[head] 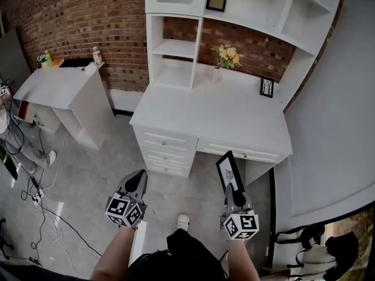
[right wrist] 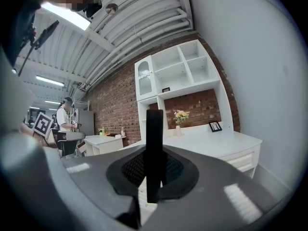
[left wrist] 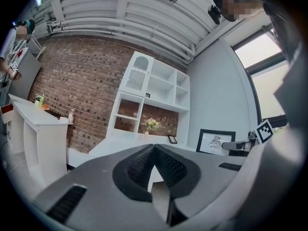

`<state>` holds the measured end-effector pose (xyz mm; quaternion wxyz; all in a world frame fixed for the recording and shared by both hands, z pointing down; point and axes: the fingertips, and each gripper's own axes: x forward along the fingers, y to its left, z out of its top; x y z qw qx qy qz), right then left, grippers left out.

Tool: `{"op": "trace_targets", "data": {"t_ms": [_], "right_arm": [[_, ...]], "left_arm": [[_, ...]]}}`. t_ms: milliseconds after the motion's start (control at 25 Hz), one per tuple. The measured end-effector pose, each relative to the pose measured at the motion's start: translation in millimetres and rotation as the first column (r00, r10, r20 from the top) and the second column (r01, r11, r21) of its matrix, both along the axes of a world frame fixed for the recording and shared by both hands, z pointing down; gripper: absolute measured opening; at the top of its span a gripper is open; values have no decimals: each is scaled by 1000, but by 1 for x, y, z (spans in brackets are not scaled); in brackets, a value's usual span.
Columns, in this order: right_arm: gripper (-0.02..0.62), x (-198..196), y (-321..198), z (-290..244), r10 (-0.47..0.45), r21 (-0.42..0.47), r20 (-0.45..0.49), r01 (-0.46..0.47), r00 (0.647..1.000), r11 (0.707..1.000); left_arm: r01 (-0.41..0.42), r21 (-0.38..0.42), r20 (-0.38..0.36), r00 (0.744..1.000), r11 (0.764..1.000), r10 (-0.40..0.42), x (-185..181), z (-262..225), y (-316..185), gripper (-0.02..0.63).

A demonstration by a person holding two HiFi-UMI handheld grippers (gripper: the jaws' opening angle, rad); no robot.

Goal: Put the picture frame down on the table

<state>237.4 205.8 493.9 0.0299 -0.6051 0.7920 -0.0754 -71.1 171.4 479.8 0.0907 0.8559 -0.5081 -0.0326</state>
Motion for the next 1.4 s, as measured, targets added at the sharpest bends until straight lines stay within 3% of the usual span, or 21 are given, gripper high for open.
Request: {"op": "trace_targets", "data": {"t_ms": [800,1400], "right_arm": [[25,34,-146,11,-56,-33,12,56,998,998],[26,22,-198,22,-121,-70,-18,120,992,990]], "left_arm": [[35,-19,1,999,999,-35,44,3,-136,-5],[51,-36,-21,998,998,-52,51,19,-184,-5]]}}
